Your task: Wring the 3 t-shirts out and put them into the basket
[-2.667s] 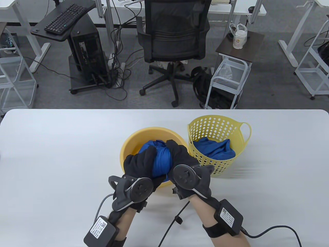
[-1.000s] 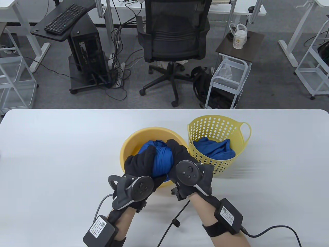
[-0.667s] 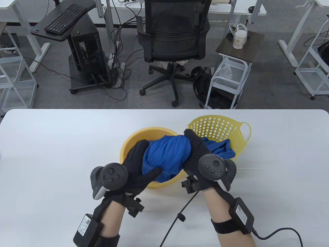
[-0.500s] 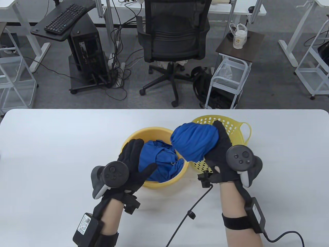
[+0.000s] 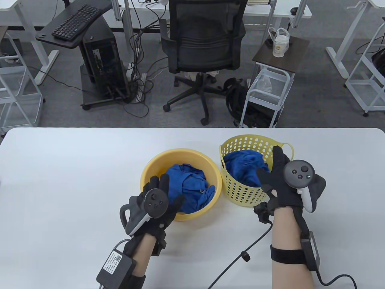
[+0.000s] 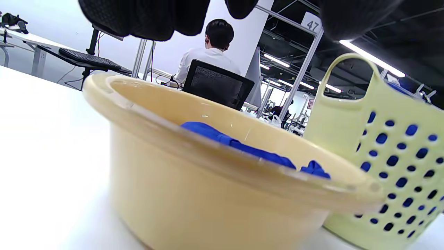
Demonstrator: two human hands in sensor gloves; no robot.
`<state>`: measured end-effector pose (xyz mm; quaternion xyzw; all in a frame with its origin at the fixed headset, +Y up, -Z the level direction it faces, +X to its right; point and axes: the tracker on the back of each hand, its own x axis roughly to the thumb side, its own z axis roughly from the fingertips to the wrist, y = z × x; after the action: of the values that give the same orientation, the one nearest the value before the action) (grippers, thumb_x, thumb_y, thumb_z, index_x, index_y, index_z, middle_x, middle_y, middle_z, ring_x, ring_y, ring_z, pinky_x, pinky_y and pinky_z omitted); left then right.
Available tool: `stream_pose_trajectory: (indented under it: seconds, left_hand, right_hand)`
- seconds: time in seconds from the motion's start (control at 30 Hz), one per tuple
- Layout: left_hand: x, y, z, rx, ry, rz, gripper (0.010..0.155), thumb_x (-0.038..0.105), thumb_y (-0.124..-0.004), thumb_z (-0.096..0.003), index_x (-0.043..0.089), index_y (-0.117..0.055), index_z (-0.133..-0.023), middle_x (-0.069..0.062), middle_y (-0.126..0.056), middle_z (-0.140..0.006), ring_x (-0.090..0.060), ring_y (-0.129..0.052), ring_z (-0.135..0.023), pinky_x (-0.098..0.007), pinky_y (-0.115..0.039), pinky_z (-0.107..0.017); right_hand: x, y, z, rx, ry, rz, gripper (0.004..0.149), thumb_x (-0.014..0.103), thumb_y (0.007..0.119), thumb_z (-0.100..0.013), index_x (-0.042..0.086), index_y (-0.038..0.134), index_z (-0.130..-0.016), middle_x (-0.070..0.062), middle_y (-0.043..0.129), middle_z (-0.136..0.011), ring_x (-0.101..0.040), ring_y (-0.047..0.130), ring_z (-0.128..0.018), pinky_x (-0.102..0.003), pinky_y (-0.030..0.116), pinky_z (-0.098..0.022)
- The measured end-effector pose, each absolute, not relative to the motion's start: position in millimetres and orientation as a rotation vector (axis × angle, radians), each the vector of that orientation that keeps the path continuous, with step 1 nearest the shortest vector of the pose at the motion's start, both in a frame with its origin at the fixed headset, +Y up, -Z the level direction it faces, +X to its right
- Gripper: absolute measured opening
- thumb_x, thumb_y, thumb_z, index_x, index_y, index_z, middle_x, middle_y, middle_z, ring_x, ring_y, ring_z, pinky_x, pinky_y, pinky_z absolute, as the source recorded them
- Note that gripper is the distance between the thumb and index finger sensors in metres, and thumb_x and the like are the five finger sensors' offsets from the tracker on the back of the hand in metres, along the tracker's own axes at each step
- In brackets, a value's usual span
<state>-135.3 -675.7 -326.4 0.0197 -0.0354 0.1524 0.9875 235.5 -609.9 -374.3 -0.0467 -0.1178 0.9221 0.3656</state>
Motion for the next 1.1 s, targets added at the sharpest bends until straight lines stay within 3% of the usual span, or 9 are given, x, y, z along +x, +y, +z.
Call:
stream_pose_trajectory:
  seconds: [0.07,0.3,0.47,0.73,0.87,0.9,0.97,1.03,1.1]
  left_hand:
    - [-133.2,-676.6,-327.2,0.044,-0.049,0.275,0.076,0.061,-0.067,-0.0596,0.024,-0.035,-0.118,-0.022,-0.047,-0.123,-0.049,-0.057,-0.106,-0.063,-0.057,-0.074]
    - [-119.8,-660.6,-345.1,-0.009,0.026,0.227,0.076,0.060,-0.070,-0.0596,0.024,-0.038,-0.118,-0.021,-0.050,-0.123,-0.049,-0.058,-0.107,-0.064,-0.056,-0.074]
    - [-89.6,-654.8,-389.8,-0.288,0.144,0.073,0.081,0.064,-0.073,-0.0583,0.023,-0.039,-0.119,-0.021,-0.053,-0.123,-0.049,-0.061,-0.106,-0.063,-0.058,-0.074]
    - [-65.9,-705.6,-449.3,-0.581,0.432,-0.123,0.085,0.064,-0.080,-0.0543,0.021,-0.045,-0.118,-0.021,-0.067,-0.118,-0.048,-0.081,-0.095,-0.063,-0.072,-0.065]
    - [-69.5,-718.2,-458.1,-0.623,0.488,-0.126,0.079,0.060,-0.078,-0.0577,0.018,-0.047,-0.117,-0.020,-0.074,-0.114,-0.044,-0.086,-0.091,-0.060,-0.076,-0.061]
    - [-71.2,-717.1,-459.6,-0.610,0.505,-0.106,0.070,0.053,-0.076,-0.0605,0.019,-0.051,-0.116,-0.019,-0.079,-0.110,-0.042,-0.090,-0.087,-0.058,-0.078,-0.060]
    - [-73.7,-708.5,-459.6,-0.512,0.525,-0.169,0.051,0.044,-0.071,-0.0625,0.025,-0.067,-0.110,-0.011,-0.090,-0.103,-0.038,-0.094,-0.084,-0.055,-0.081,-0.058]
    - [-78.5,-700.9,-459.4,-0.492,0.504,-0.197,0.047,0.044,-0.070,-0.0621,0.028,-0.073,-0.106,-0.008,-0.093,-0.101,-0.036,-0.096,-0.082,-0.054,-0.082,-0.057]
    - [-91.4,-684.9,-455.8,-0.466,0.487,-0.071,0.046,0.044,-0.070,-0.0623,0.028,-0.073,-0.105,-0.010,-0.094,-0.099,-0.033,-0.099,-0.079,-0.052,-0.085,-0.054]
  right_hand:
    - [237.0,-601.6,-367.4,-0.051,-0.345,2.269,0.080,0.040,0.084,-0.063,0.001,0.040,-0.117,-0.046,0.044,-0.112,-0.075,0.058,-0.092,-0.081,0.058,-0.056]
    - [255.0,-569.5,-333.7,0.118,-0.476,1.907,0.077,0.044,0.079,-0.065,-0.002,0.043,-0.116,-0.047,0.044,-0.111,-0.077,0.051,-0.093,-0.083,0.054,-0.056]
    - [255.4,-555.7,-317.7,0.194,-0.547,1.816,0.076,0.045,0.078,-0.065,-0.003,0.046,-0.115,-0.047,0.049,-0.110,-0.075,0.059,-0.090,-0.080,0.059,-0.055]
    - [243.2,-548.9,-309.4,0.276,-0.515,1.786,0.076,0.046,0.077,-0.065,-0.004,0.047,-0.115,-0.048,0.048,-0.109,-0.075,0.059,-0.090,-0.079,0.059,-0.056]
    - [238.9,-545.8,-307.4,0.311,-0.510,1.781,0.075,0.046,0.077,-0.066,-0.003,0.048,-0.115,-0.048,0.049,-0.109,-0.075,0.059,-0.090,-0.080,0.059,-0.056]
    - [238.0,-545.4,-307.3,0.317,-0.506,1.779,0.076,0.046,0.077,-0.066,-0.004,0.048,-0.115,-0.048,0.049,-0.109,-0.075,0.059,-0.090,-0.080,0.059,-0.056]
    - [236.4,-545.2,-308.0,0.327,-0.503,1.771,0.076,0.046,0.077,-0.066,-0.004,0.048,-0.115,-0.047,0.049,-0.109,-0.075,0.059,-0.090,-0.080,0.059,-0.056]
    - [235.0,-545.3,-309.0,0.335,-0.493,1.773,0.075,0.046,0.077,-0.066,-0.004,0.048,-0.115,-0.047,0.049,-0.109,-0.075,0.059,-0.090,-0.080,0.059,-0.056]
    - [234.0,-545.9,-310.2,0.340,-0.486,1.777,0.076,0.046,0.077,-0.066,-0.004,0.048,-0.115,-0.047,0.050,-0.109,-0.075,0.059,-0.090,-0.080,0.059,-0.056]
